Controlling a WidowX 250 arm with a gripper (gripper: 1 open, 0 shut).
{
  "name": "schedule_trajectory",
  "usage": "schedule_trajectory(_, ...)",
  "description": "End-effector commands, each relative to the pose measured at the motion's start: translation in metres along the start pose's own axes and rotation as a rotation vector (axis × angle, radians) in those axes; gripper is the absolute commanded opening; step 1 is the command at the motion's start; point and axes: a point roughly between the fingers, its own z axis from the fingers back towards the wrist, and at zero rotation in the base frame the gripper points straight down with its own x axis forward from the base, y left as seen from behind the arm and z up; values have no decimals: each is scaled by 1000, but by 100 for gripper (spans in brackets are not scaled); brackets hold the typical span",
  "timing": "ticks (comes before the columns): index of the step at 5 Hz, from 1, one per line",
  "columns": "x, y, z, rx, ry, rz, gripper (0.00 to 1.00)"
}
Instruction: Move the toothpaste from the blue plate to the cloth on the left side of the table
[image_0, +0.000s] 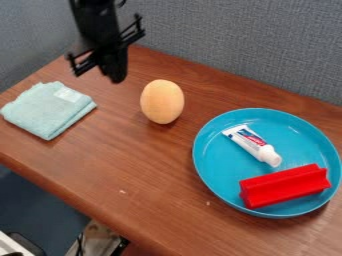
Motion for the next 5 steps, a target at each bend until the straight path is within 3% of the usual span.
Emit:
schedule_trajectory(1,8,9,-2,-35,-64,-26,0)
schedule_trajectory(4,10,17,-57,-16,-150,-168,0)
schedule_trajectory(5,7,18,-60,-8,-161,-191,0)
